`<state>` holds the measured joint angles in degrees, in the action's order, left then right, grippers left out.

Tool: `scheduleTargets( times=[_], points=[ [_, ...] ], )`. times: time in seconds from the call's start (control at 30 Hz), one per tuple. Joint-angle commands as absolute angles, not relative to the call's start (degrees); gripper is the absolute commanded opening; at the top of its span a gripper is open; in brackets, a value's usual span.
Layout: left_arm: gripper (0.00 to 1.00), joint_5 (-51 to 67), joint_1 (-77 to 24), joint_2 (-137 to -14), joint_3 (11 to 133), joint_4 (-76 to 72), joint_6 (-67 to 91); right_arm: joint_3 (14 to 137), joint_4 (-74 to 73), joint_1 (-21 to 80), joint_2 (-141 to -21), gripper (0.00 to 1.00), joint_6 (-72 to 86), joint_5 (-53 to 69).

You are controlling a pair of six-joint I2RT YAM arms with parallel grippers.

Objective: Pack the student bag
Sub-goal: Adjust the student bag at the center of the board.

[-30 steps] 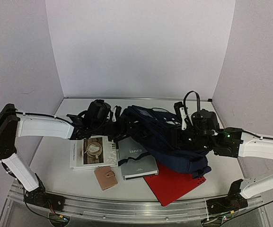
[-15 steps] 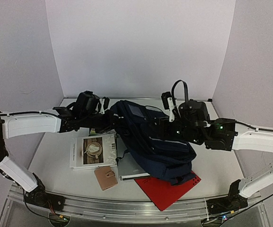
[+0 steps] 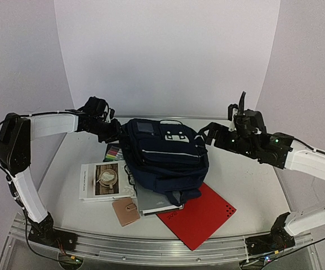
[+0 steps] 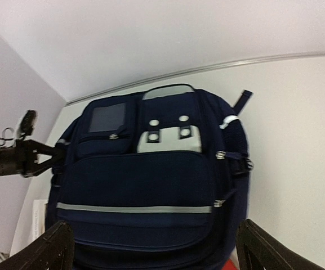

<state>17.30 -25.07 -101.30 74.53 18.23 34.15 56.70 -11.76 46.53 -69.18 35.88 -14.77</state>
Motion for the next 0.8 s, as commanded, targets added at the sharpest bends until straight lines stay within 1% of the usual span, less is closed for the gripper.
scheduleTargets(
  times=[0.0,0.03,0.1,0.23,0.33,0.5,0.6,0.77],
  points=[
    [0.57,16.68,-25.31,-97.97,77.76,20.31,32.46,53.55,-13.01,40.28,-70.55,0.94,36.73,-5.52],
    [0.64,17.20,-25.34,-96.31,76.50,19.50,33.39,52.67,-12.42,38.65,-71.21,0.93,36.72,-3.77],
    [0.74,18.50,-25.64,-93.04,72.85,17.95,35.49,50.85,-10.26,35.26,-72.35,0.90,36.93,-0.98],
    [0.85,18.76,-29.13,-87.57,66.34,16.68,39.16,46.93,-3.68,31.53,-75.94,0.87,37.51,8.26],
    [0.88,16.42,-33.33,-84.91,62.84,17.65,41.66,45.57,1.01,30.84,-78.88,0.85,37.98,13.57],
    [0.91,10.32,-37.83,-80.08,57.40,21.06,48.13,44.67,4.17,30.85,-82.03,0.85,39.54,16.24],
    [0.92,10.61,-39.39,-78.07,52.67,18.81,52.23,43.93,5.46,30.84,-83.47,0.82,40.85,16.93],
    [0.92,9.71,-41.97,-78.51,50.86,17.78,54.65,43.06,7.49,30.80,-85.76,0.74,42.94,17.93]
  ],
)
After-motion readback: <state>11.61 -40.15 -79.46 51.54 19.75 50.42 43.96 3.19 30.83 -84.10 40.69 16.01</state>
